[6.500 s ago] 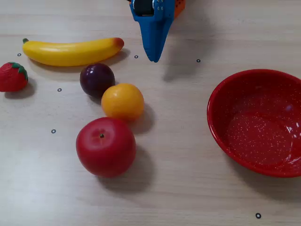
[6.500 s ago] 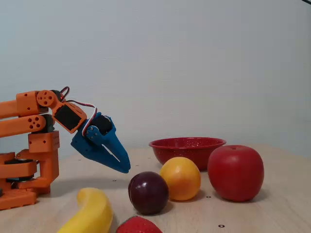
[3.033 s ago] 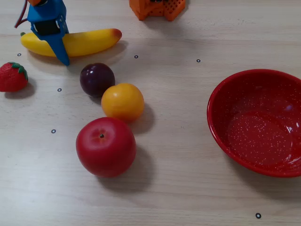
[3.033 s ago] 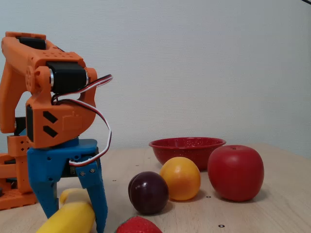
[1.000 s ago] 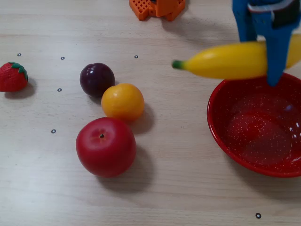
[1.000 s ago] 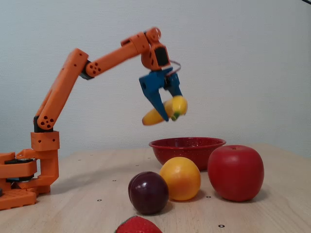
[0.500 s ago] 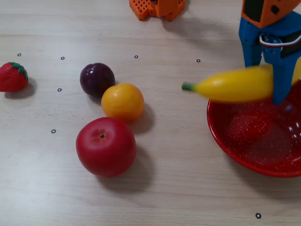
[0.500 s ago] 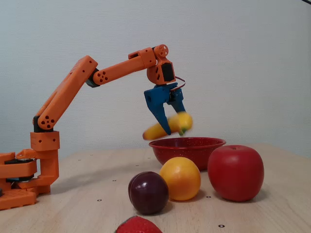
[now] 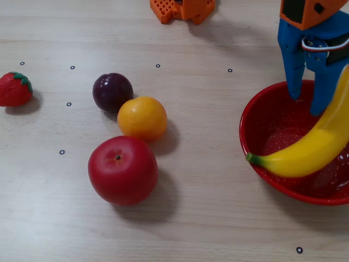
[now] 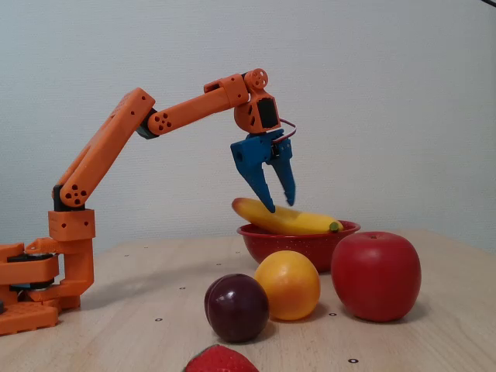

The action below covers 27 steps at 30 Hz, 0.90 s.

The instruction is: Put the banana in the red bowl.

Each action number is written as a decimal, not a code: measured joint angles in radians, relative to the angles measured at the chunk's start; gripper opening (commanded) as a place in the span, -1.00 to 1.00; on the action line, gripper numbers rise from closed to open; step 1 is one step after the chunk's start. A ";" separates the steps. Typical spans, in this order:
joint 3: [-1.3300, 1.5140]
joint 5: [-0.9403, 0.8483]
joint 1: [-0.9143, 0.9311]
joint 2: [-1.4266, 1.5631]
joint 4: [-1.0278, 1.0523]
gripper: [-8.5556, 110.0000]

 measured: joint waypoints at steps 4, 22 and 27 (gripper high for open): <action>-0.009 -0.002 -0.006 0.000 -0.002 -0.85; 0.885 -0.072 -0.244 0.913 -0.267 -0.85; 1.235 -0.077 -0.331 1.284 -0.279 -0.85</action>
